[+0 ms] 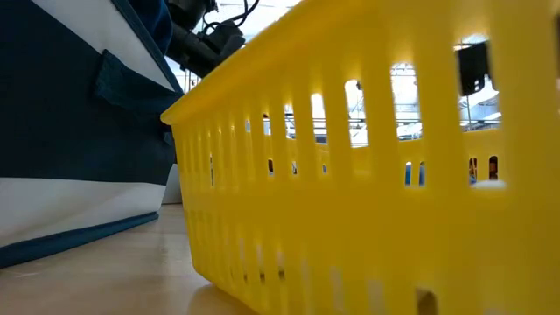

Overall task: Pick & place medical supplies in basket/bin
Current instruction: Put the light blue patient gown into the blue bin

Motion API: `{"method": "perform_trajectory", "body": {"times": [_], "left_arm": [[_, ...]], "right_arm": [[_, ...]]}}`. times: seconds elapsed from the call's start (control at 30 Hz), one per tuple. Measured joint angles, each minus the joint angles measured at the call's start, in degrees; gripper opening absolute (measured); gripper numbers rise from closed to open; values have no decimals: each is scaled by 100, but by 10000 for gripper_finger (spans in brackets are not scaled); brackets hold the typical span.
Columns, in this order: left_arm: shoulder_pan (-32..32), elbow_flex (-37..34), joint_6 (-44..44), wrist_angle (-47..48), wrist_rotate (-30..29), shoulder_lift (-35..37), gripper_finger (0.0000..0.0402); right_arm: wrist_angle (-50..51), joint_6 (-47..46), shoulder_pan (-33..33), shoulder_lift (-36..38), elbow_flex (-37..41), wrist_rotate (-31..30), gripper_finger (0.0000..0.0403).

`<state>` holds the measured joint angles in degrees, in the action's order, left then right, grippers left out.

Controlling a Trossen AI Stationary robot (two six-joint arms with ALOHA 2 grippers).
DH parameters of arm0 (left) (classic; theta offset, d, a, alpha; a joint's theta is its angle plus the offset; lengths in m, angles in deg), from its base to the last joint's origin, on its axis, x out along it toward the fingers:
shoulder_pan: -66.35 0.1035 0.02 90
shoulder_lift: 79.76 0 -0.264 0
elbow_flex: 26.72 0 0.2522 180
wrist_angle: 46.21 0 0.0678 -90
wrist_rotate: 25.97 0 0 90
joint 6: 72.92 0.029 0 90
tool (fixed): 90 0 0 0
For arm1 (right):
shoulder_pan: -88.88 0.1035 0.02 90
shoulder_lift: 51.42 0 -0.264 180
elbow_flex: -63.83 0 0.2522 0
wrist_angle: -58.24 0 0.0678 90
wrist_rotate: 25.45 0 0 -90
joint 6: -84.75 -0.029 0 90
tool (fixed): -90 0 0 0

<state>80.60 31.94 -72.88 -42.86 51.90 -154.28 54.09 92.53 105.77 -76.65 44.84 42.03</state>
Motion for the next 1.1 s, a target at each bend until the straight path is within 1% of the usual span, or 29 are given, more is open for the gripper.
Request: {"method": "perform_trajectory", "body": {"times": [0.1, 0.2, 0.3, 0.47, 0.57, 0.63, 0.73, 0.87, 0.97, 1.1], "left_arm": [[110, 0, 41, -138, 110, 0, 324], [203, 4, 37, -176, 184, 2, 324], [320, 4, -29, -166, 216, 0, 324], [620, 102, -411, 34, 471, -240, 324], [813, 315, -576, 300, 461, -519, 324], [916, 518, -606, 446, 311, -768, 324], [1099, 961, -524, 830, -120, -1093, 324], [1393, 1731, -689, 1838, -700, -1537, 324], [1616, 2336, -802, 2675, -727, -1884, 324], [1791, 2984, -970, 3482, -707, -2391, 324]], "right_arm": [[-608, 82, -211, 189, 468, 76, 309], [-573, -26, -439, 248, 472, 317, 309], [-811, 67, -629, 242, 472, 686, 309], [-894, 265, -978, 242, 472, 696, 309], [-923, 208, -1190, 242, 472, 717, 309], [-932, 150, -1290, 242, 472, 717, 309], [-931, 106, -1366, 240, 474, 734, 309], [-931, 108, -1388, 240, 474, 756, 309], [-931, 108, -1388, 240, 474, 756, 309], [-930, 109, -1388, 240, 474, 756, 309]]}}
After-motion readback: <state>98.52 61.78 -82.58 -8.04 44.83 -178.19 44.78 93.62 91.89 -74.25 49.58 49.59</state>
